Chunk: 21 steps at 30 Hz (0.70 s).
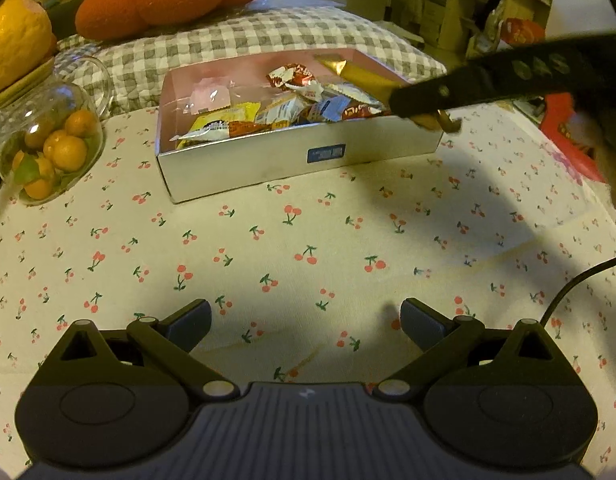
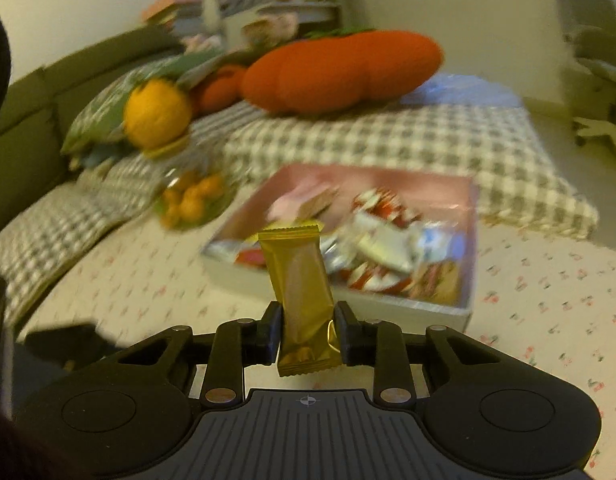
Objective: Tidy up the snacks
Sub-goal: 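Carry the gold bar wrapper with the right tool into the box, then open the right tool to release the gold bar in the box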
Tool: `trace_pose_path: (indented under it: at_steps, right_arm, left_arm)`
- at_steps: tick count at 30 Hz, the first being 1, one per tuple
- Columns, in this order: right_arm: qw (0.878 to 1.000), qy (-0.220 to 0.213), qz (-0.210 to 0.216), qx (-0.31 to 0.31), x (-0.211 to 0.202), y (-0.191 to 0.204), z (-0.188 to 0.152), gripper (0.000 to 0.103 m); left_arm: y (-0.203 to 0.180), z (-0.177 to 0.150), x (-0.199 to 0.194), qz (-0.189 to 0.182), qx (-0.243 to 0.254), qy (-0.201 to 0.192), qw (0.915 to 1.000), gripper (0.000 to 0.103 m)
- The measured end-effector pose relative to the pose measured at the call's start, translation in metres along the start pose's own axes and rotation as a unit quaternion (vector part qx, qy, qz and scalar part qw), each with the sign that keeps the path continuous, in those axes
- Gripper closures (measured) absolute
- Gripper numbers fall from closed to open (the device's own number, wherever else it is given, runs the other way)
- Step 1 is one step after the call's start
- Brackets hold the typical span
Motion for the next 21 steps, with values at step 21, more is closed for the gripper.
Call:
trace_pose_path:
  at_steps: [21]
  right_arm:
    - [0.991, 0.004, -0.088, 0.104, 0.004, -0.045, 0.013, 0.048]
  left_arm:
    - [-0.001, 0.011, 0.0, 0.017, -0.027, 0.0, 0.9995, 0.002]
Point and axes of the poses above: each gripper's, at about its wrist camera, not at the fingertips, and x roughly the way its jaws point, y to its left, z to its top, the point moved 1 cm from there along x, roughly the way its jaws point, and after that the axes turned 3 degrees about -x, right-handed, at the moved point
